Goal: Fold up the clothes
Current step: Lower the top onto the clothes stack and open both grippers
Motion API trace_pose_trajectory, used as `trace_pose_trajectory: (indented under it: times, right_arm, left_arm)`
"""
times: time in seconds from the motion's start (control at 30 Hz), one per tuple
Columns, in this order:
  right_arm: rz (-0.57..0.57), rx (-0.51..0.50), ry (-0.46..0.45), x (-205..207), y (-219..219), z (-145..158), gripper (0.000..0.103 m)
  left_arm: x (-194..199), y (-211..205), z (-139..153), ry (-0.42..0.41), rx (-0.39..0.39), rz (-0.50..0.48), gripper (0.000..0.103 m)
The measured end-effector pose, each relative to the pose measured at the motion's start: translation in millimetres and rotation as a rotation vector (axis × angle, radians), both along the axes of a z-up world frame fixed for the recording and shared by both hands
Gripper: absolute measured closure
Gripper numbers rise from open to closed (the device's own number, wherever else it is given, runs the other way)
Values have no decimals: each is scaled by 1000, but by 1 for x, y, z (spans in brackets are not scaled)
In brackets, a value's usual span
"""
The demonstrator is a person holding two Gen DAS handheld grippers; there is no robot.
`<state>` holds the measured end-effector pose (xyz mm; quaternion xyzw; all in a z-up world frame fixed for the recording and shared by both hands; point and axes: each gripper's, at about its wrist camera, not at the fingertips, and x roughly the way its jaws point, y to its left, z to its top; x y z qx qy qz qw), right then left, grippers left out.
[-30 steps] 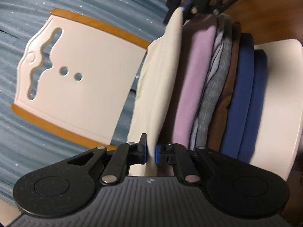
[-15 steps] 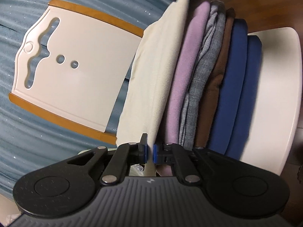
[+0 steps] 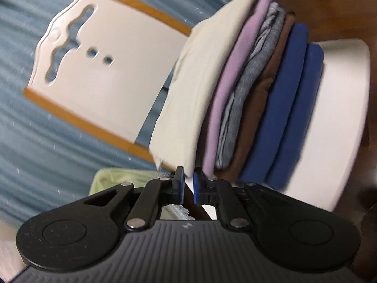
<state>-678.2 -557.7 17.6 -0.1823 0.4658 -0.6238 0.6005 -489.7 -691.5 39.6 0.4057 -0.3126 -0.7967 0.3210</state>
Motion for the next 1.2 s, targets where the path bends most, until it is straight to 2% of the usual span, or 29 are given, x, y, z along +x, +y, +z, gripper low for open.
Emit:
trace_pose_trajectory:
  times: [0.1, 0.17, 0.2, 0.23, 0.37, 0.5, 0.57, 0.73, 0.8, 0.83, 0.93, 1.03, 1.2]
  right_arm:
    - [-30, -47, -132, -7, 9, 15, 82]
    - [-46, -72, -275, -13, 6, 29, 79]
    - [-52, -76, -321, -14, 2, 34, 78]
    - [-48, -74, -324, -12, -2, 35, 78]
    - [15, -34, -140, 6, -11, 24, 78]
    - [52, 16, 28, 14, -16, 6, 78]
    - [52, 29, 48, 12, -18, 2, 78]
    - [72, 37, 83, 12, -25, -2, 79]
    - [84, 41, 100, 14, -29, -4, 84]
    - [88, 40, 116, 15, -29, -6, 97]
    - [78, 36, 130, 19, -26, -3, 96]
    - [75, 28, 97, 24, -20, 2, 100]
    - [71, 77, 109, 18, -18, -17, 101]
  left_arm:
    - [3, -4, 13, 88, 27, 36, 91]
    - [1, -5, 17, 109, 30, 34, 91]
    - [-1, -4, 19, 117, 30, 31, 91]
    - [-2, 0, 18, 108, 21, 19, 91]
    - [2, 18, 10, 42, -45, -24, 90]
    - [8, 26, 0, -24, -67, -31, 87]
    - [10, 26, -6, -48, -64, -30, 87]
    - [11, 24, -9, -40, -40, -9, 87]
    - [10, 28, -6, -29, -39, -12, 87]
    - [9, 29, -6, -28, -40, -13, 87]
    - [9, 30, -4, -20, -40, -10, 87]
    - [10, 29, -1, 9, -18, -7, 87]
    - [19, 33, 10, 81, 24, -5, 87]
